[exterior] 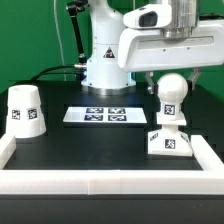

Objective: Assemble lamp

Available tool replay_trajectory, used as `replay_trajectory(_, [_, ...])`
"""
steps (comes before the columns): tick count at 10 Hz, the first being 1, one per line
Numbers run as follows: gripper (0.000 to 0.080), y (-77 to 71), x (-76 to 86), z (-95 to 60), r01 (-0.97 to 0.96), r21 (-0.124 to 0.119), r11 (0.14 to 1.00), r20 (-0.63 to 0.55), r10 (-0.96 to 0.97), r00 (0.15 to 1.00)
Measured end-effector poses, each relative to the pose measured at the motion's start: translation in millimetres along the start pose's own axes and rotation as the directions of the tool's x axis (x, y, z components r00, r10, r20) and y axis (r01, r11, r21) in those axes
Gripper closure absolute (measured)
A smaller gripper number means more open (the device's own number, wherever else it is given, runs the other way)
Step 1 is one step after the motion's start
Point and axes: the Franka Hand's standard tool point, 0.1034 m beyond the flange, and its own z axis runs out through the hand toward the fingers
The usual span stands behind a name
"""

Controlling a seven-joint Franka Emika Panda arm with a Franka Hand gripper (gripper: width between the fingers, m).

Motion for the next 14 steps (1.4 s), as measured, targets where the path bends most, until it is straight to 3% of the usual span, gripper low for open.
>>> replay_trajectory(3, [0.0220,0.4,-0.8,0.5,-0.219,0.000,0.976,0.002,0.219,0.976])
replay_trajectory(8, [0.0220,-0.6,-0.7,1.4,-0.509,0.004,0.860,0.012,0.509,0.860])
replay_trajectory(14, [0.0220,-3.7,-1.2,1.8,-0.777,0.009,0.629,0.026,0.777,0.629])
